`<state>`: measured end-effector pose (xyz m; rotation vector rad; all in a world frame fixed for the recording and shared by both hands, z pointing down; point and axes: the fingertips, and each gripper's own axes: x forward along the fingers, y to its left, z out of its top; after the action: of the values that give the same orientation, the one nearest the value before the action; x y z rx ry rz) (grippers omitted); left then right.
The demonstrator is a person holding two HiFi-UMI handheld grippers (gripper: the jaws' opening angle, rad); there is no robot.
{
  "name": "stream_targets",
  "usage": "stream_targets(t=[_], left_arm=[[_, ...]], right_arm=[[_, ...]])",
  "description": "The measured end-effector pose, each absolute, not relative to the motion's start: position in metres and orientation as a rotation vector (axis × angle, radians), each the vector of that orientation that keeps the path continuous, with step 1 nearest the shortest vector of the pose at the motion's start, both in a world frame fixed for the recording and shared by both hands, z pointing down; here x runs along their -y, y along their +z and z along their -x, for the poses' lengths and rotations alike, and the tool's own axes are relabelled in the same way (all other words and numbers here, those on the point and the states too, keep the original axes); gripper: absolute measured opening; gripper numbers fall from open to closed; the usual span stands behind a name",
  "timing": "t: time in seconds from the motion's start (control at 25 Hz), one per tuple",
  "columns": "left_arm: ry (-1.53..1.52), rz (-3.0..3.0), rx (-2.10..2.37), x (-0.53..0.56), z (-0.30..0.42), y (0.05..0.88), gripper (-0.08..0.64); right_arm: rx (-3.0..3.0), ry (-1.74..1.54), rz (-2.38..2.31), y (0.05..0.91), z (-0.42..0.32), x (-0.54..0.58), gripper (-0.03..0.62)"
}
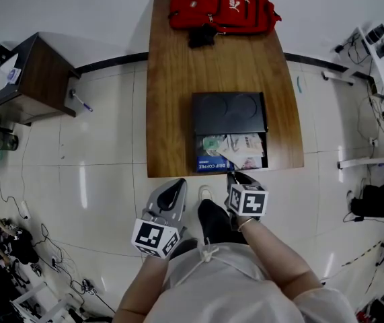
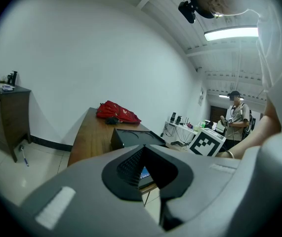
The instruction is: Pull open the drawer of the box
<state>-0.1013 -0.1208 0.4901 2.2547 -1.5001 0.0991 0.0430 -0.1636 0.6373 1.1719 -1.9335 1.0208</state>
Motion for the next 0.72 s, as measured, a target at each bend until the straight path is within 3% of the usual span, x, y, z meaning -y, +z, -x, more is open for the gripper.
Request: stream_targets(t=[0.72], left_arm=[[0.126,-2.263,1.512,0.109,0.103,0.490,-0.005]], right_arm=[[1.996,1.024,-1.208,0.644,-0.045,0.166,0.075]])
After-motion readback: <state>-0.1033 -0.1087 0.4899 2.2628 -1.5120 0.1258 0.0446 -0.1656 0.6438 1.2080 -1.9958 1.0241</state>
